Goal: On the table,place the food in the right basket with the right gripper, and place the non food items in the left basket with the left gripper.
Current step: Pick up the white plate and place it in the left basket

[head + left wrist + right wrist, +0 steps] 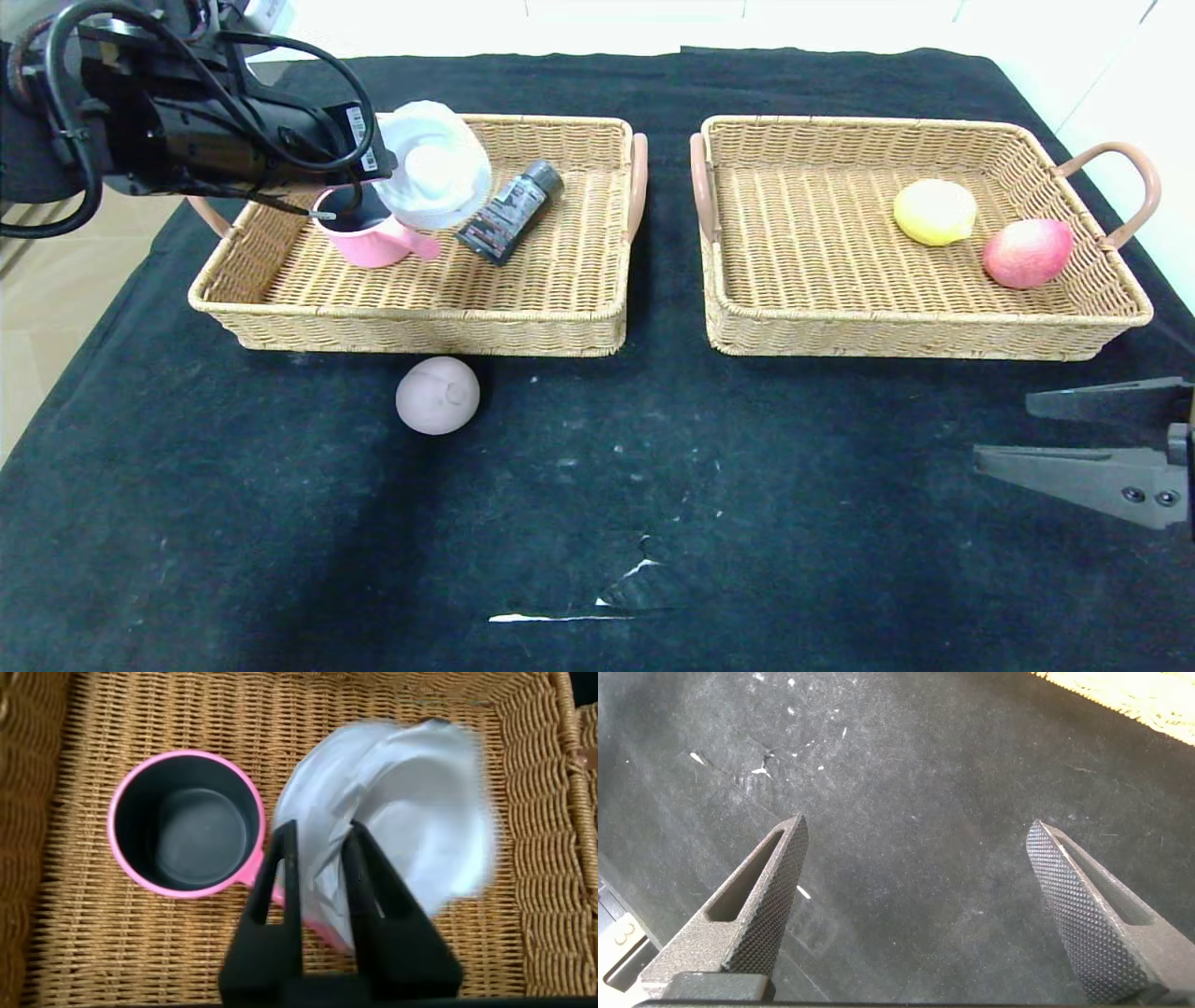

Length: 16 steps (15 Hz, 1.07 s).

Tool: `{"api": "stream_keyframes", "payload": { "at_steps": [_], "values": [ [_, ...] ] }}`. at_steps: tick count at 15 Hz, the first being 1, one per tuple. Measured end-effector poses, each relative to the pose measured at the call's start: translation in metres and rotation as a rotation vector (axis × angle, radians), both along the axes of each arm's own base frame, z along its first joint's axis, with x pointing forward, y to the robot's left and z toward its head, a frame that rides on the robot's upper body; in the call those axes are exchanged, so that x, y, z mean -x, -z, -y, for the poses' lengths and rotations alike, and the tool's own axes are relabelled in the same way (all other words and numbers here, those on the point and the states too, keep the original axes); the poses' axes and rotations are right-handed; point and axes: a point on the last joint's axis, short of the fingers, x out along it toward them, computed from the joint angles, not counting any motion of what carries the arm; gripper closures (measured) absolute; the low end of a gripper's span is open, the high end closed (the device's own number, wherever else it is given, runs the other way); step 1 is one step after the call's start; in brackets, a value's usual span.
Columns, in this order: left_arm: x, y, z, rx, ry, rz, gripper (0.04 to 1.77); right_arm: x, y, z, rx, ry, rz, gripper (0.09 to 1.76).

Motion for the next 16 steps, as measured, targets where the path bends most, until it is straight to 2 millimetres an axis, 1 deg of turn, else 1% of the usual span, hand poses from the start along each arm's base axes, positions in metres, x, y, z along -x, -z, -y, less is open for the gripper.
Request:
{"api": "stream_keyframes", "payload": {
  "at_steps": [2, 4, 7, 9, 12, 14, 16],
  "values": [
    [0.0, 0.0, -0.001, 0.0, -0.001, 0.0, 1.09, 0.0, 0.0, 0.0, -0.001, 0.0, 0.001, 0.14],
    [0.0, 0.0, -0.001, -0.001, -0.002, -0.001, 0.87, 0.001, -0.001, 0.0, -0.001, 0.0, 0.003, 0.14],
    [0.001, 0.0, -0.001, -0.001, -0.003, 0.0, 0.62, 0.001, -0.001, 0.0, -0.001, -0.001, 0.003, 0.14],
    [0.001, 0.0, -0.001, -0.001, -0.003, -0.002, 0.5, 0.001, -0.001, 0.0, -0.001, 0.0, 0.004, 0.14],
    [0.004, 0.0, 0.0, -0.008, 0.0, -0.01, 0.37, 0.001, -0.001, 0.0, -0.001, -0.001, 0.004, 0.14],
    [0.01, 0.001, 0.002, -0.016, 0.01, -0.018, 0.31, 0.001, -0.001, 0.0, -0.001, -0.001, 0.005, 0.14],
    [0.021, 0.001, 0.006, -0.049, 0.032, -0.026, 0.26, 0.001, -0.001, 0.0, -0.001, 0.0, 0.004, 0.14]
  ]
}}
